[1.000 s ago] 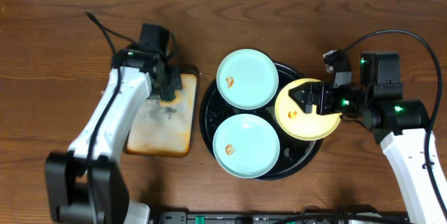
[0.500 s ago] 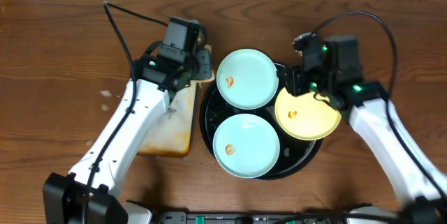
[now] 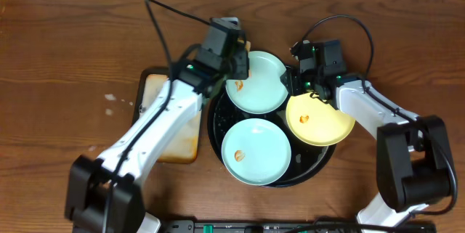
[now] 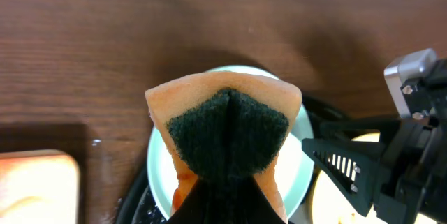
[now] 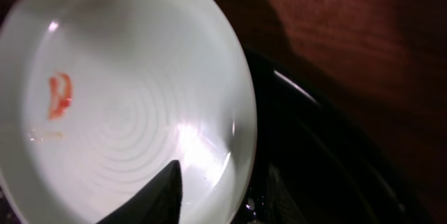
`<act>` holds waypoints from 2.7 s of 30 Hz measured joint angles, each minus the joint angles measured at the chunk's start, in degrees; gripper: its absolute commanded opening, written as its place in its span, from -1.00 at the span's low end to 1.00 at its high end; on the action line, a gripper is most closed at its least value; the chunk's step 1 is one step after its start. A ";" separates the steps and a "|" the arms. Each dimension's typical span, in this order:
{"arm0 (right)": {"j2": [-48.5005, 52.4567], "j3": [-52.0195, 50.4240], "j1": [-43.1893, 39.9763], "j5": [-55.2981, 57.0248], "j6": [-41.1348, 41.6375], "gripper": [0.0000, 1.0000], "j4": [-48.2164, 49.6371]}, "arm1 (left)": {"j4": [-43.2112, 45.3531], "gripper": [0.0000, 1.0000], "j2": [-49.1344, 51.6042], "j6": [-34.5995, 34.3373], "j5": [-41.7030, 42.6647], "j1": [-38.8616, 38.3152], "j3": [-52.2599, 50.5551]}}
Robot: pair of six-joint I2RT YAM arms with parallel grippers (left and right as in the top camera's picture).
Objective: Clean dirty plates on tray and stack at the side
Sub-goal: 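Carry the sponge with left gripper to the top pale-green plate, then wipe the top pale-green plate with the sponge in left gripper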
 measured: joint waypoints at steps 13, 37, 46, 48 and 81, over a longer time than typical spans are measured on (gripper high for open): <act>1.86 0.00 0.00 2.36 -0.20 -0.51 3.06 | 1.92 -0.85 6.99 -0.20 0.00 -0.15 0.00; 4.70 0.00 0.00 2.91 1.68 -0.98 6.84 | 3.74 -0.85 8.07 -1.55 0.22 -2.29 0.00; 4.70 0.00 0.00 2.91 3.04 -0.98 6.73 | 5.29 -0.85 18.62 -6.08 0.50 -4.46 0.20; 4.70 0.00 0.00 2.91 3.15 -0.98 6.69 | 5.75 -0.85 19.15 -6.23 0.59 -4.59 0.26; 4.70 0.26 0.04 2.16 3.43 -0.98 4.42 | -19.61 -0.85 20.61 -0.02 -23.41 -5.18 14.25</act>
